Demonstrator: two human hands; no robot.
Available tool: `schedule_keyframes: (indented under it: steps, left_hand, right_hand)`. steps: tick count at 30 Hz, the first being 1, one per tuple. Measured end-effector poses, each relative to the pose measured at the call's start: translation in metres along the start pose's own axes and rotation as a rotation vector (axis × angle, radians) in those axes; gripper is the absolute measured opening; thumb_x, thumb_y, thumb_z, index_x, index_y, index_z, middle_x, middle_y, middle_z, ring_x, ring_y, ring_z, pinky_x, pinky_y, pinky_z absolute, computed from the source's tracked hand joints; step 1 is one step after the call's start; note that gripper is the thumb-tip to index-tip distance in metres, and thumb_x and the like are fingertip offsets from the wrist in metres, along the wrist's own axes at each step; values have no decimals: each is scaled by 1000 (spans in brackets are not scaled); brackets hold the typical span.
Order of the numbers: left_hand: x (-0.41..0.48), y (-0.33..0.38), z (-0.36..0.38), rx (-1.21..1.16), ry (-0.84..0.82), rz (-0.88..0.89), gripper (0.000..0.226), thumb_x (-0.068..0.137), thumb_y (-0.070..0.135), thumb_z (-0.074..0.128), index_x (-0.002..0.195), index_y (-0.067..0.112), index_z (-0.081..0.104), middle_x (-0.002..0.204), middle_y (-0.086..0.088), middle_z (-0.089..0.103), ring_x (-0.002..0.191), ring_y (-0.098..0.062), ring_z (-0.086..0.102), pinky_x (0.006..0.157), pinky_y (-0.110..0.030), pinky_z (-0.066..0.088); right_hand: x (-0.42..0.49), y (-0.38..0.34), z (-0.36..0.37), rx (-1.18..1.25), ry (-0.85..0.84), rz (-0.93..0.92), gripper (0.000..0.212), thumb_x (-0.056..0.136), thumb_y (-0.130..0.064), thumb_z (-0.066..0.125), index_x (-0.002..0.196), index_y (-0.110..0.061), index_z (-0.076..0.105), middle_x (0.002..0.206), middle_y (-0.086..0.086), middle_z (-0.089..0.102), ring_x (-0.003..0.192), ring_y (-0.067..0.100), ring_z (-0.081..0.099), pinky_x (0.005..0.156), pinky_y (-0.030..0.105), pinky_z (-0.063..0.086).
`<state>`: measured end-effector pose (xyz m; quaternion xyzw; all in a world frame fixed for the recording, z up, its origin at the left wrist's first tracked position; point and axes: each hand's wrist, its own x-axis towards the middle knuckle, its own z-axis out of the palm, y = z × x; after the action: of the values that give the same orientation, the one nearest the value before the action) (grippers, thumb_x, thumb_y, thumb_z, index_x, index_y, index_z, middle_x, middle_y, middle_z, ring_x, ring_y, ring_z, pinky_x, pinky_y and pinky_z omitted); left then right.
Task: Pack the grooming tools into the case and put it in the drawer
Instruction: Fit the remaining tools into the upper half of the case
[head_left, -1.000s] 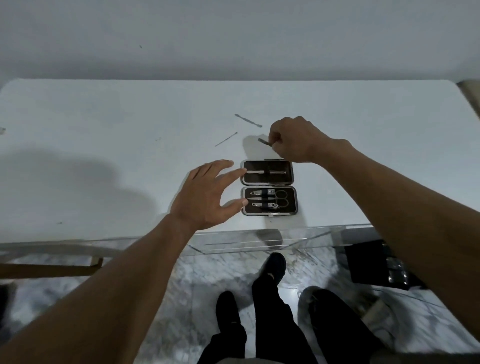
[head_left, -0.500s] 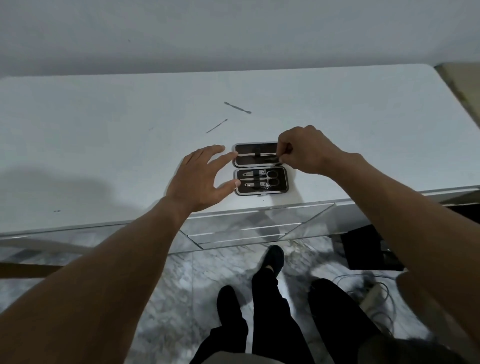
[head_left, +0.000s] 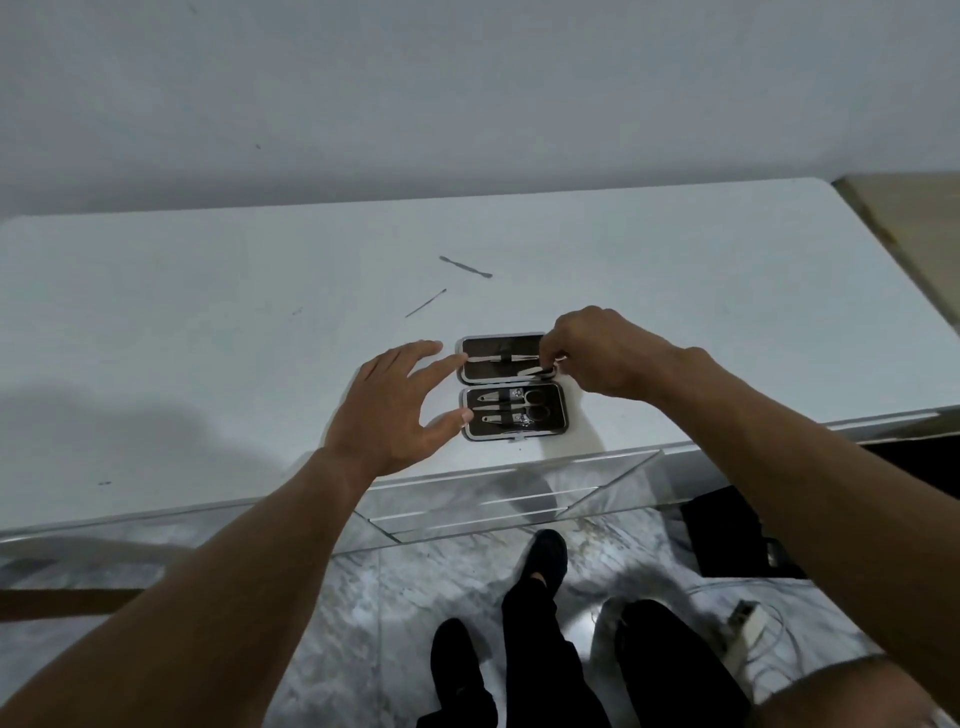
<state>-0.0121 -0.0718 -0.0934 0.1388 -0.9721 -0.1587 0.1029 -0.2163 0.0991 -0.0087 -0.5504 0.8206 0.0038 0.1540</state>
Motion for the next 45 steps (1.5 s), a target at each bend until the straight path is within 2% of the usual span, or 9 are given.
schedule_keyframes:
  steps: [8, 17, 21, 33, 38, 45]
  left_hand:
    - [0, 1, 0, -11, 0, -10, 64, 86, 66, 44, 142, 34, 44, 147, 2, 46, 136, -18, 40, 110, -43, 35]
    - [0, 1, 1, -11, 5, -8, 63, 86, 65, 45, 142, 35, 44, 146, 3, 46, 136, -18, 40, 109, -41, 35]
    - [0, 1, 1, -14, 6, -9, 63, 86, 64, 46, 142, 35, 44, 147, 4, 45, 136, -17, 39, 109, -41, 34]
    - [1, 1, 1, -18, 7, -10, 62, 86, 64, 46, 141, 35, 45, 146, 3, 46, 135, -18, 41, 109, -42, 36]
    - [1, 1, 2, -17, 8, -12, 62, 86, 64, 45, 141, 34, 45, 146, 3, 46, 135, -18, 41, 109, -42, 36]
    - [1, 1, 3, -18, 8, -10, 62, 87, 64, 46, 141, 35, 44, 146, 3, 46, 135, -18, 40, 109, -42, 35]
  right_hand:
    - [-3, 7, 1, 17, -22, 10, 41, 86, 1, 54, 114, -25, 69, 106, 5, 69, 97, 25, 63, 82, 33, 49]
    - [-3, 4, 5, -24, 34, -17, 28, 84, -3, 57, 100, -22, 70, 95, 3, 70, 88, 28, 63, 76, 39, 53]
    - [-3, 6, 5, -30, 51, -27, 21, 85, -5, 59, 98, -18, 70, 95, 3, 71, 90, 29, 63, 78, 41, 52]
    - [4, 3, 3, -21, 46, -16, 29, 83, 1, 56, 100, -18, 70, 98, 3, 71, 92, 27, 62, 76, 32, 48]
    - [7, -4, 4, -9, 22, -9, 34, 82, 1, 54, 102, -20, 72, 102, 5, 71, 95, 29, 63, 78, 34, 51]
    - [11, -11, -1, 14, 13, 40, 31, 80, 2, 52, 96, -17, 70, 95, 11, 68, 82, 32, 63, 74, 39, 55]
